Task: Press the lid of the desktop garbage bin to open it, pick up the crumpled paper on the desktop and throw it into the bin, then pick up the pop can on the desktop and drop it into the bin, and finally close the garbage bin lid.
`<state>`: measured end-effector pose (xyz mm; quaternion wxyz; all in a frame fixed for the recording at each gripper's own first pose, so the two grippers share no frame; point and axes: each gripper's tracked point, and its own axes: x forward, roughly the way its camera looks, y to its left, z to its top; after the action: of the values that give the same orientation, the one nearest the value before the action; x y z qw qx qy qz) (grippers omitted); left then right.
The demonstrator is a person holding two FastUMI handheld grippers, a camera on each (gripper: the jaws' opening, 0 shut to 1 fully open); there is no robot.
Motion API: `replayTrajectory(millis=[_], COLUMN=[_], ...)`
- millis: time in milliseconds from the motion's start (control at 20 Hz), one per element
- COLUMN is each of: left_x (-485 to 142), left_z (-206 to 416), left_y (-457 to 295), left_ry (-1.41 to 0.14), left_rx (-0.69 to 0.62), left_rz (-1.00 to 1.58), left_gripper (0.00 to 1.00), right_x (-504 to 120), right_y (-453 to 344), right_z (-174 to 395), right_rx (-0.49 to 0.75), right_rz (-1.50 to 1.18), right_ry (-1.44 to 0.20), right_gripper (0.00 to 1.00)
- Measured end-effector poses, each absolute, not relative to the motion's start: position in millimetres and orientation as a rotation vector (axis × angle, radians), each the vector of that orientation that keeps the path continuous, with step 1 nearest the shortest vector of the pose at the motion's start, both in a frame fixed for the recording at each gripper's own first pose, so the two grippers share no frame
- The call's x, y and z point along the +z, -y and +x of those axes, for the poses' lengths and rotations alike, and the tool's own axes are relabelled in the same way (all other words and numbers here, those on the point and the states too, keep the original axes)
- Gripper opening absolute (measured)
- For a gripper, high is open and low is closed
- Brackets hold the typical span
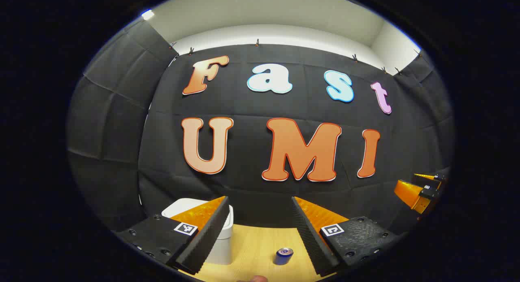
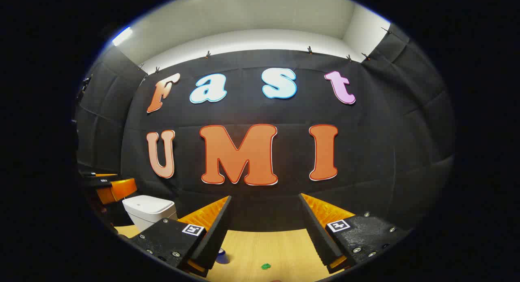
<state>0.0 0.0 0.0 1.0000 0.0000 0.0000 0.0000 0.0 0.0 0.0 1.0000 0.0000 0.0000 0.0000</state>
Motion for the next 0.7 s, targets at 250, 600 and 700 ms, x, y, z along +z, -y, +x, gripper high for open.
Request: replayTrajectory(millis=[250, 600, 700], left_x=[-26, -27, -16], left_z=[7, 8, 19], left_y=[12, 34, 29], left_ry=[-0.006, 0.007, 0.017], left_rx=[-0.035, -0.144, -0.162], left_rz=[0.032, 0.038, 0.037], left_gripper=[0.94, 0.93, 0.95], right_x=[-18, -34, -26], right_y=[-7, 12, 14], right_z=[-3, -10, -8], right_rx=[-0.017, -0.079, -0.083], right_rz=[-0.004, -0.049, -0.054], right_ry=[-0.045, -0.075, -0.063], right_gripper=[0.94, 0.93, 0.94])
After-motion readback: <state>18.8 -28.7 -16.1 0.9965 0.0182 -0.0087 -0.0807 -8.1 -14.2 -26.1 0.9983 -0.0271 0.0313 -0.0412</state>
